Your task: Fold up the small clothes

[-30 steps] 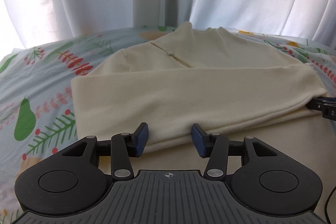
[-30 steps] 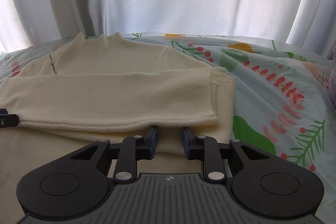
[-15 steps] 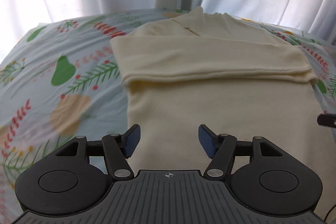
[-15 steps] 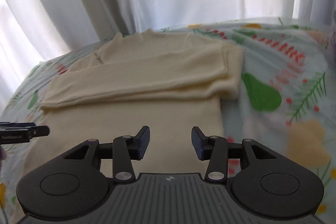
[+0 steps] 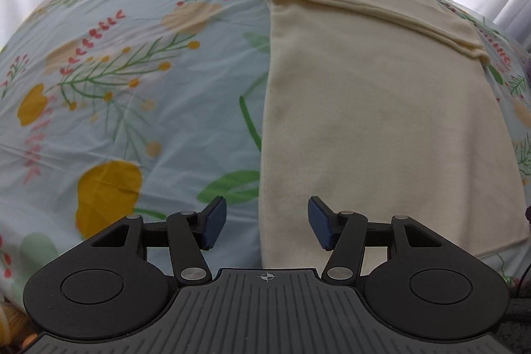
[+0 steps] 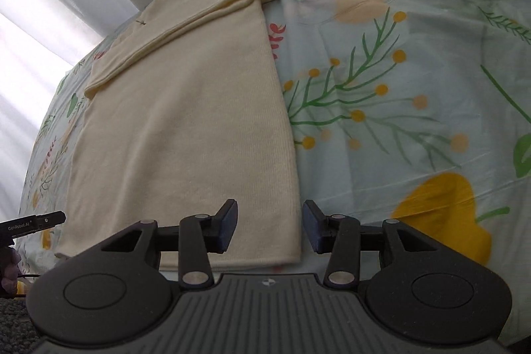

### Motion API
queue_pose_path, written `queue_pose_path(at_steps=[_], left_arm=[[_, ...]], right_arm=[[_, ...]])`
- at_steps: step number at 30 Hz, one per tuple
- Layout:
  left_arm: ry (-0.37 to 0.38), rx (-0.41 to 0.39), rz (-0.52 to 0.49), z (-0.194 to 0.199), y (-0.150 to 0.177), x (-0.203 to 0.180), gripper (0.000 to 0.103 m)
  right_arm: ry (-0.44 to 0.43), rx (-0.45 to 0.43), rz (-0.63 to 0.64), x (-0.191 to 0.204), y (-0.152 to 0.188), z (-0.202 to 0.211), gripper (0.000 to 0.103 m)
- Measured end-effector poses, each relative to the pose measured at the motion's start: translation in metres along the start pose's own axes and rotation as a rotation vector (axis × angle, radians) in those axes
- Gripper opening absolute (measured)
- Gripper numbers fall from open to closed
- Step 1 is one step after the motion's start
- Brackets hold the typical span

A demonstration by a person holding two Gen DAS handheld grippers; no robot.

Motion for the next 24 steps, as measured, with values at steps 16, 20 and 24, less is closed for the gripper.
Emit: queue_pose_path(at_steps=[16, 20, 24], left_arm=[[0.108, 0.135, 0.089, 0.000, 0.020, 0.009, 0.018], [0.136, 0.185, 0.093, -0.005, 0.021, 0.010, 0.011], [0.141, 0.200, 0.067, -0.005, 0.020, 0.007, 0.009]], right_arm=[[-0.100, 0.074, -0.005, 0.005, 0.017, -0.002, 0.015], [-0.121, 0.082, -0.030, 0.003, 0.017, -0.005, 0.009], [-0.152, 0.074, -0.045, 0.004, 0.012, -0.004, 0.006]])
Point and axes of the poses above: each gripper's, at about its wrist camera, not at the fingertips, and z roughly against the way its jaws point, x to its left, y to its underside, the point moved 8 cm from there along -z, roughly the way its jaws point, and after that the axes turned 7 degrees about z, right-handed, at the moved point
